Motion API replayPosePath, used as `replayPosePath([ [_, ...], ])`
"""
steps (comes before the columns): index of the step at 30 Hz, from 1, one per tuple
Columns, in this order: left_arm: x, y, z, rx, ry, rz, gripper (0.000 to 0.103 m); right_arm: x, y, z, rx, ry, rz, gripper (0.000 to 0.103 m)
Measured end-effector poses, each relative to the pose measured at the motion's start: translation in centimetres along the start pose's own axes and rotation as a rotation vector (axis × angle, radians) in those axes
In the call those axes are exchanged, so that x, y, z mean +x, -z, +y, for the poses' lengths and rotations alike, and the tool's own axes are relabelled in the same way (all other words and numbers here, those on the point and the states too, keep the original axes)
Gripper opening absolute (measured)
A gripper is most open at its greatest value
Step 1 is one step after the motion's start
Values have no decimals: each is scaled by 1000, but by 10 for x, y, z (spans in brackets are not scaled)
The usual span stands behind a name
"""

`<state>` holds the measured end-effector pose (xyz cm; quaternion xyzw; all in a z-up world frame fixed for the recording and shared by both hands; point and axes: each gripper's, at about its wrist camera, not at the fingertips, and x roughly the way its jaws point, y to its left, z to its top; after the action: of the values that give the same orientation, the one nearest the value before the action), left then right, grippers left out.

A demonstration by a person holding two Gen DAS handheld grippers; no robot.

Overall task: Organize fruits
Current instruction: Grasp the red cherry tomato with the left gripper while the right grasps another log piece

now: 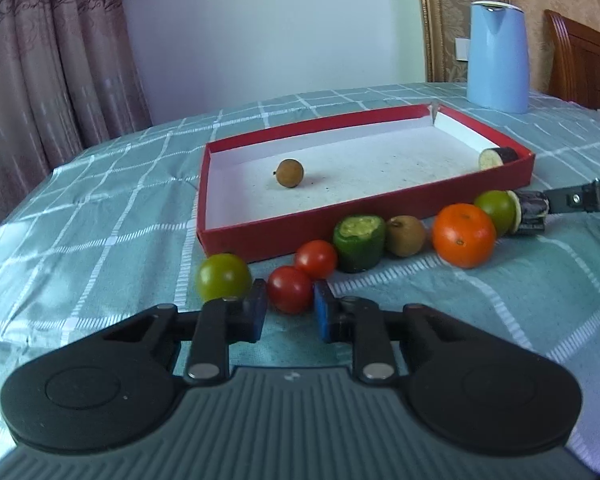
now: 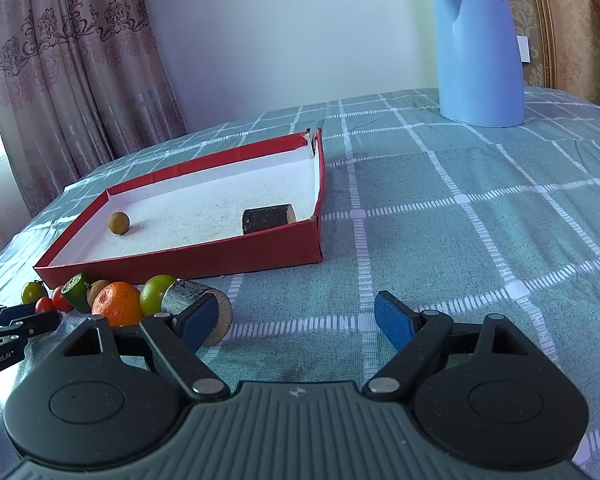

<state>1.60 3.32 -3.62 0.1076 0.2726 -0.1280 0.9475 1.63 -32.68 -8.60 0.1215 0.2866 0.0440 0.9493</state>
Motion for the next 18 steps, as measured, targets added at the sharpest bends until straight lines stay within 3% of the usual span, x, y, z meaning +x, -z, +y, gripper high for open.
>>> replayPosePath([
  [8, 16, -11, 20, -105, 27, 29, 25, 0, 0, 0, 1, -1, -1, 85],
  [12, 16, -9, 20, -105, 27, 20, 25, -3, 2, -4, 17, -29, -14, 86],
  [18, 16, -8, 21, -119, 33, 18, 25, -23, 12, 16, -109, -71, -69, 86],
])
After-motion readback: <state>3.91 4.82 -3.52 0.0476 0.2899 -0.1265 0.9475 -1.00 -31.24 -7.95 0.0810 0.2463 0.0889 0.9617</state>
